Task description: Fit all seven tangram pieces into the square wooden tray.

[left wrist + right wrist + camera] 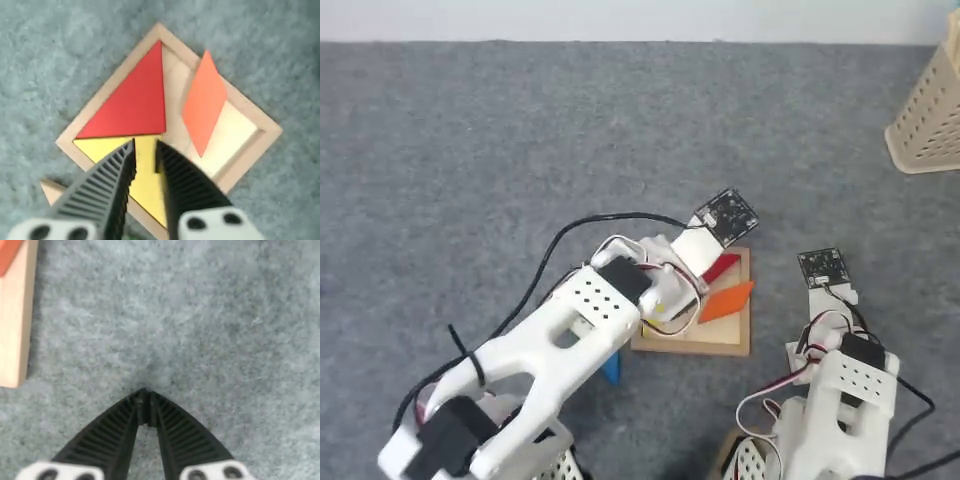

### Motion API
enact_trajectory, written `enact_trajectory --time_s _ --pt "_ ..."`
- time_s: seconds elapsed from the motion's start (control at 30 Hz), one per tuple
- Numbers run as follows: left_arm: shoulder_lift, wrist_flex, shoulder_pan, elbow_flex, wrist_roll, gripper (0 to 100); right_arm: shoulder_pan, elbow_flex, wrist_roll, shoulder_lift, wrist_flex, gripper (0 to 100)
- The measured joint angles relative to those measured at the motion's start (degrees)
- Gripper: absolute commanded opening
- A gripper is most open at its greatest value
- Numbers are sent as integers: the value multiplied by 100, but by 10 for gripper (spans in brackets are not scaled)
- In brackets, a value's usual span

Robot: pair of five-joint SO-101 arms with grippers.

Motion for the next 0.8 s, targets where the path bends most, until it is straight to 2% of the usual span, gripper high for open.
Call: enact_trajectory --time_s 0.13,0.33,0.5,0.8 --pt "185 -79 273 -62 0 11 0 0 0 0 0 6" --pt "1266 -114 1046 -721 -18 11 0 0 0 0 0 6" --pt "2022 -114 1134 -1204 -18 12 0 0 0 0 0 6" --pt "2576 -387 1178 -1451 35 12 0 0 0 0 0 6"
